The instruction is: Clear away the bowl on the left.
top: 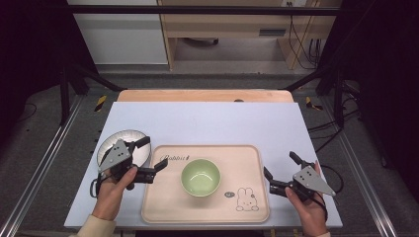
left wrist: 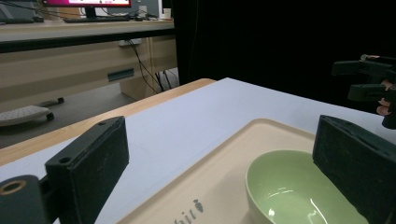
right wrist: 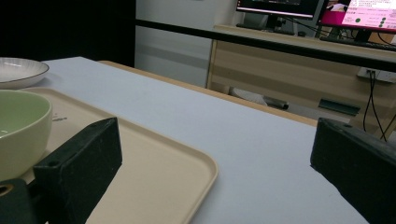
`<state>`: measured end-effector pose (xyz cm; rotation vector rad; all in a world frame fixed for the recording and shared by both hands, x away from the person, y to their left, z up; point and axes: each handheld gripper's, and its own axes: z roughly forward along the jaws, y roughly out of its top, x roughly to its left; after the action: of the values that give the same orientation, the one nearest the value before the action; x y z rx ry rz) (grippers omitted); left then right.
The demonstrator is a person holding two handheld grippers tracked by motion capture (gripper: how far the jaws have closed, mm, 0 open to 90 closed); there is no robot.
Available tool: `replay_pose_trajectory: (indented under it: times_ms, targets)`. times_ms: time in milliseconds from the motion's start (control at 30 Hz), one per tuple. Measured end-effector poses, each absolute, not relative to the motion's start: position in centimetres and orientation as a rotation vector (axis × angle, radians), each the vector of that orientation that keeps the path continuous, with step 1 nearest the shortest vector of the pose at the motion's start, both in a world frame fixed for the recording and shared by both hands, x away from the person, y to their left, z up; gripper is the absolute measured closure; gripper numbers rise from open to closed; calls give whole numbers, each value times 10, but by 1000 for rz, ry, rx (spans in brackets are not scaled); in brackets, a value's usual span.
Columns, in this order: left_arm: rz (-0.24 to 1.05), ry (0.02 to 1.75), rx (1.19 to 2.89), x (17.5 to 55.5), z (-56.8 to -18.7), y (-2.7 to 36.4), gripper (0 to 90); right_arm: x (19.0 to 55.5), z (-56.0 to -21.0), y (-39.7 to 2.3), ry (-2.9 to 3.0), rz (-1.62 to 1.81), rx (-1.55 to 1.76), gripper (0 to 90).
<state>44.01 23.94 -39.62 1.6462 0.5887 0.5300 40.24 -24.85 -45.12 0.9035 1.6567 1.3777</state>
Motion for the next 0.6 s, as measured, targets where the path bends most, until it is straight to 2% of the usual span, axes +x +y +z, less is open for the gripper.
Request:
replay_pose_trajectory:
  times_ms: [600]
  targets:
    - [598,716,1580,426,-423,294,36,402,-451,-249,1657,1369,899,23]
